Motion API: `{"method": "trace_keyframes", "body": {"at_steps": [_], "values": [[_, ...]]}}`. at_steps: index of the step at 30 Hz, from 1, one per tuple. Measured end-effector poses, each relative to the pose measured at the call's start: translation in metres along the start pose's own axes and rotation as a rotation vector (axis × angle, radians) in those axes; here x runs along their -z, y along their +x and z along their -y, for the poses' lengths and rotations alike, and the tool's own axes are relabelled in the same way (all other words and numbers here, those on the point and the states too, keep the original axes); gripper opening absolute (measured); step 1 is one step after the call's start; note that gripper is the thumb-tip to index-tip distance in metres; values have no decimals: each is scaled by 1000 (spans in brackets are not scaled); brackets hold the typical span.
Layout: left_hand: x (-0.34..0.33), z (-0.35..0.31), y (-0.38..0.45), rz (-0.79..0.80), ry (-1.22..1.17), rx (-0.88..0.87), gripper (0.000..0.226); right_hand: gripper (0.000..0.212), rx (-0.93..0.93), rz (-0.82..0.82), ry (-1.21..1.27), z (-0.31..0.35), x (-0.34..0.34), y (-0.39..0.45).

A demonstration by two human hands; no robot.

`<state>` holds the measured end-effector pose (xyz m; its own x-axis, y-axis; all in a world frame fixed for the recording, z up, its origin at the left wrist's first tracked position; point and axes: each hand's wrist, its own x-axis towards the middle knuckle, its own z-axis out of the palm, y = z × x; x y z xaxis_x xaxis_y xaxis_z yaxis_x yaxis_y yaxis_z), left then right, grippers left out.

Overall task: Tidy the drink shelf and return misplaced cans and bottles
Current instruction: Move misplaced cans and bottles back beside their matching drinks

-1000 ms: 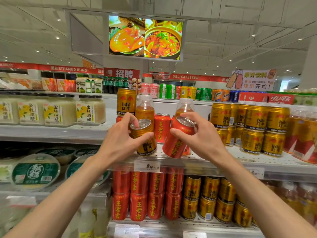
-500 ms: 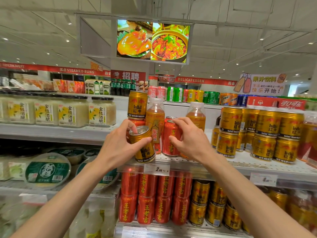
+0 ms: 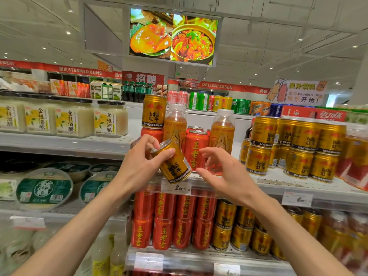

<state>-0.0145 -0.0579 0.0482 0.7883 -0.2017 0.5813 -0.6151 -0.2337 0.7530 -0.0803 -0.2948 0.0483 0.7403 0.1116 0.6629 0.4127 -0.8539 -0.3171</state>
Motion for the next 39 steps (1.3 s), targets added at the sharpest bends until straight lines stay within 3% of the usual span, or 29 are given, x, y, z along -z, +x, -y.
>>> {"method": "trace_keyframes", "body": {"at_steps": [3, 11, 22, 31, 39], "values": [[-17, -1, -3, 26, -69, -5, 41, 59, -52, 94, 43, 0, 0, -18], [-91, -20, -9, 85, -211, -38, 35, 50, -162, 84, 138, -31, 36, -63], [-237, -104, -1, 109, -187, -55, 42, 49, -177, 22, 159, -145, 151, -108], [-308, -148, 15, 65, 36, -43, 30, 51, -187, 10, 155, -219, 185, -105], [-322, -132, 32, 28, 398, -228, 33, 50, -232, 15, 84, -230, 160, -94]]}}
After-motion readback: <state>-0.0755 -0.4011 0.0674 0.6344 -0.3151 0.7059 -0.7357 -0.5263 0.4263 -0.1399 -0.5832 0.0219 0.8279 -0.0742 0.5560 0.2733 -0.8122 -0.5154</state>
